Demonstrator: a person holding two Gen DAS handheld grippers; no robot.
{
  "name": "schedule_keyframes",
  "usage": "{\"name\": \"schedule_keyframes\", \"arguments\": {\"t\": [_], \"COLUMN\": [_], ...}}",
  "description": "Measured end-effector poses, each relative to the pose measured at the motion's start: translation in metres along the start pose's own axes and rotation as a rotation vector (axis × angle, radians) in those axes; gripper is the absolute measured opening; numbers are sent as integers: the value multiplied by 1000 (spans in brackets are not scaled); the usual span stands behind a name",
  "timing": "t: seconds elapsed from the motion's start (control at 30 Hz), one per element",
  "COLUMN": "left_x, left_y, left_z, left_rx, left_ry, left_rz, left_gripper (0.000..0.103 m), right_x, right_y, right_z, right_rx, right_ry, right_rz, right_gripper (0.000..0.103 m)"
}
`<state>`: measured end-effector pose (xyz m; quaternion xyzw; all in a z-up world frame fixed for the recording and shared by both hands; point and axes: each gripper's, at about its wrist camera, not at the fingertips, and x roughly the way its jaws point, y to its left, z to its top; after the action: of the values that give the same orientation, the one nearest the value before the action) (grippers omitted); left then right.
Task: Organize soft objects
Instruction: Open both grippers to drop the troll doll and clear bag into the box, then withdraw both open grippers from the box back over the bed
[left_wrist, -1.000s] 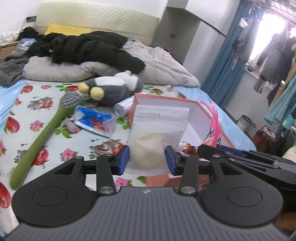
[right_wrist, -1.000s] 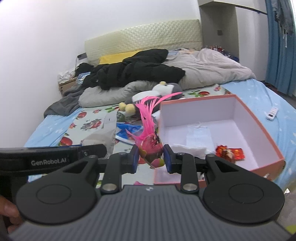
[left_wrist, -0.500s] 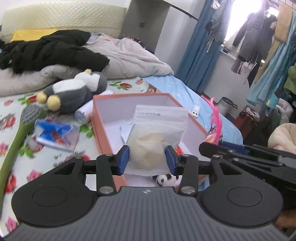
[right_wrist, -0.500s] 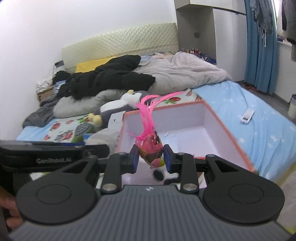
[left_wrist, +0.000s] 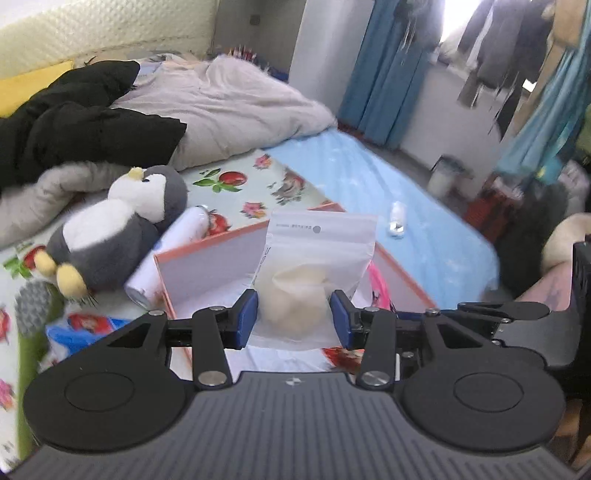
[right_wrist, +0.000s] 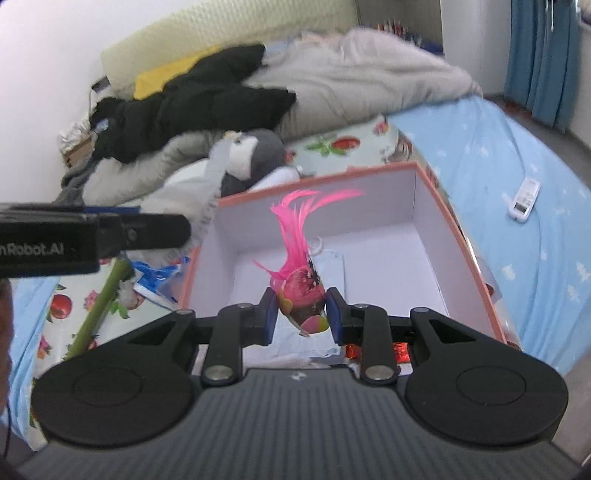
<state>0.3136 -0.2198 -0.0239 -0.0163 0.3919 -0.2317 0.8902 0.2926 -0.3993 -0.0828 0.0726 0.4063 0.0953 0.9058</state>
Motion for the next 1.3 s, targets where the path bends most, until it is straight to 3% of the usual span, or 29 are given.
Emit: {"name": "schedule_keyframes", "arguments": {"t": [0.2, 0.37, 0.53, 0.6, 0.67, 0.7, 0.8, 1.03, 1.13, 1.3], "left_x": [55, 104, 138, 142, 146, 147, 148, 126, 106, 60], "left_y": [11, 26, 44, 49, 52, 50, 44, 38, 42, 38], "left_z": [33, 33, 25, 24, 24, 24, 23, 15, 9, -3], "left_rx": [25, 45, -7, -39, -56, -47, -14, -46, -79, -40], "left_ry": [110, 199, 266, 276, 273, 273, 277, 230, 202, 117], "left_rz": [69, 131, 167, 147, 145, 150, 148, 102, 55, 43], "left_gripper": [50, 50, 50, 54, 57, 57, 57, 57, 57, 57], "right_x": [38, 70, 88, 92, 94, 93, 87, 52, 28, -9], "right_y": [-14, -21, -17, -18, -18, -19, -18, -13, -5, 10], "right_z": [14, 18, 14, 12, 10, 9, 8, -1, -10, -26], "right_rx": [-7, 5, -34, -32, -19, -18, -21, -25, -30, -24], "right_ry": [91, 160, 185, 198, 207, 202, 164, 42, -25, -118], "right_rz": [-50, -53, -68, -65, -68, -69, -64, -77, -60, -10], "right_gripper": [32, 33, 33, 37, 50, 58, 58, 58, 58, 58]}}
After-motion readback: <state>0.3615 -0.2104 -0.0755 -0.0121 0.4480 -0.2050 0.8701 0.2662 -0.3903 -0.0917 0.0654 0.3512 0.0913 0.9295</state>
